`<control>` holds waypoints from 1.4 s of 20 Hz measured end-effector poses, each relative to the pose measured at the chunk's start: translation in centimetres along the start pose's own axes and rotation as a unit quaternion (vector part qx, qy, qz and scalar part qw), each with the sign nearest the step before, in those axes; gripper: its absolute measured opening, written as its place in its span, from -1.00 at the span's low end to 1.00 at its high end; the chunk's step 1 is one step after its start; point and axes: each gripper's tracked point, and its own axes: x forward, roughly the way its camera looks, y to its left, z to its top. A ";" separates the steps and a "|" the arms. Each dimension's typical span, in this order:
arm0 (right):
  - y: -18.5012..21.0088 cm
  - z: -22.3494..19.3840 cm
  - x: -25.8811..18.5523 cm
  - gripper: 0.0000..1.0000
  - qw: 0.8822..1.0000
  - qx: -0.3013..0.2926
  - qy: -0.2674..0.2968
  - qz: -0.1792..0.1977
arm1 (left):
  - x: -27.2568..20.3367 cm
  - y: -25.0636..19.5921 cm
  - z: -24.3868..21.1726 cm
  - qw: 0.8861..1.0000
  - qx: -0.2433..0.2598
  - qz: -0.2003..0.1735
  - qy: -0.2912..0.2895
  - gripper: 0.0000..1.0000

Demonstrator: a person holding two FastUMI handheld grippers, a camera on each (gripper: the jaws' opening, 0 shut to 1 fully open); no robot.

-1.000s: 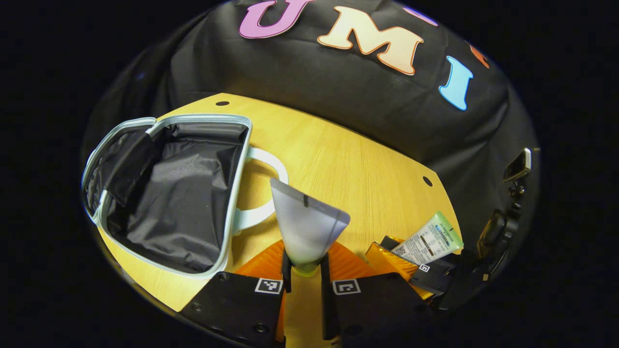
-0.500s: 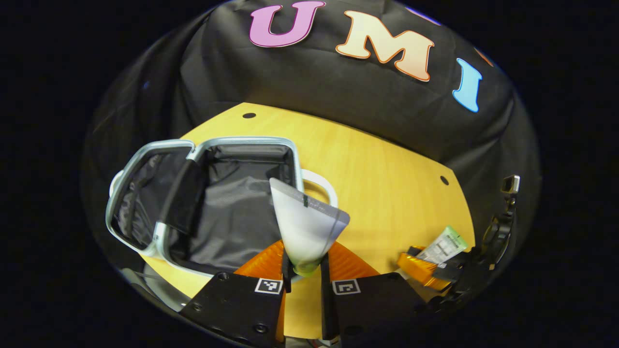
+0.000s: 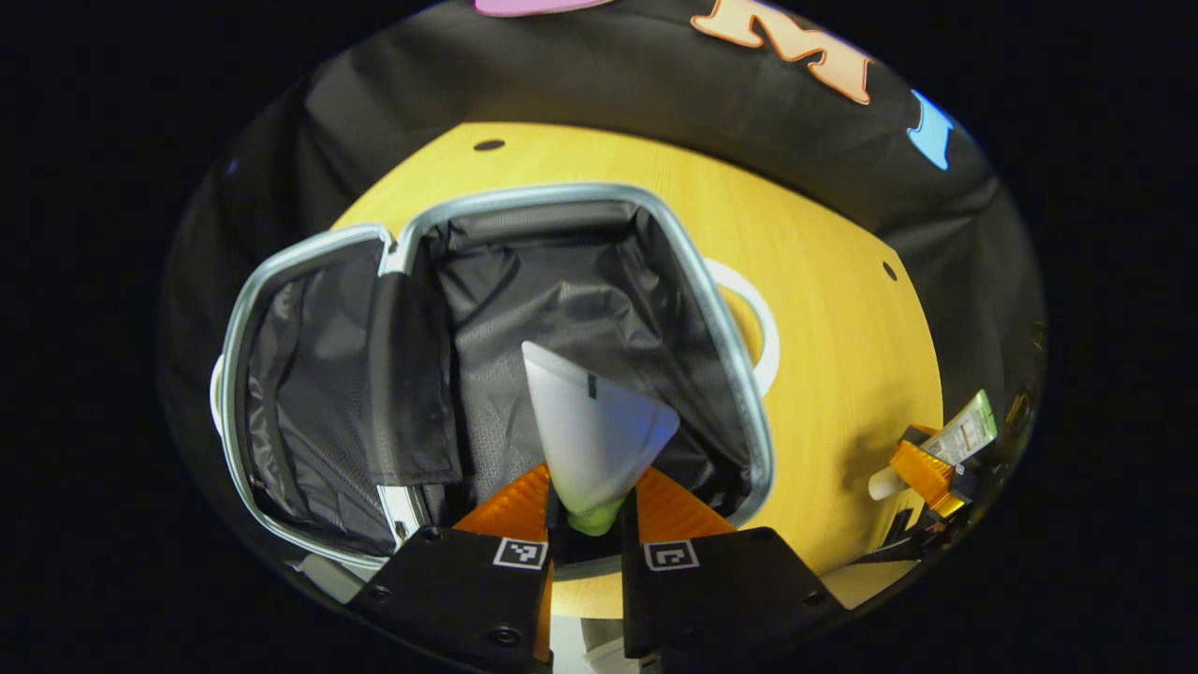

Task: First open the suitcase, pack the skin care products into it, and then close the suitcase.

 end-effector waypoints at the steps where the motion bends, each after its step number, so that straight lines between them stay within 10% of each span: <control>1: 0.8 0.3 -0.1 -0.36 1.000 0.001 -0.001 -0.005 | 0.6 1.0 -0.3 1.000 0.007 0.002 0.019 -0.54; 7: 6.7 3.0 0.1 -0.36 0.999 0.030 -0.011 0.018 | 3.5 3.6 -4.4 0.987 -0.022 0.008 0.159 -0.53; 15: 14.8 5.6 3.5 -0.36 0.994 -0.008 0.034 0.103 | 3.3 4.5 -3.9 0.987 -0.037 0.025 0.156 -0.43; 22: 19.6 4.7 8.8 -0.36 0.985 -0.019 0.097 0.142 | -1.2 3.6 -1.9 0.993 -0.083 -0.011 0.083 0.60; 28: 21.3 3.0 12.5 -0.36 0.980 0.001 0.141 0.137 | -6.5 6.1 -1.1 0.991 -0.126 -0.017 0.031 0.74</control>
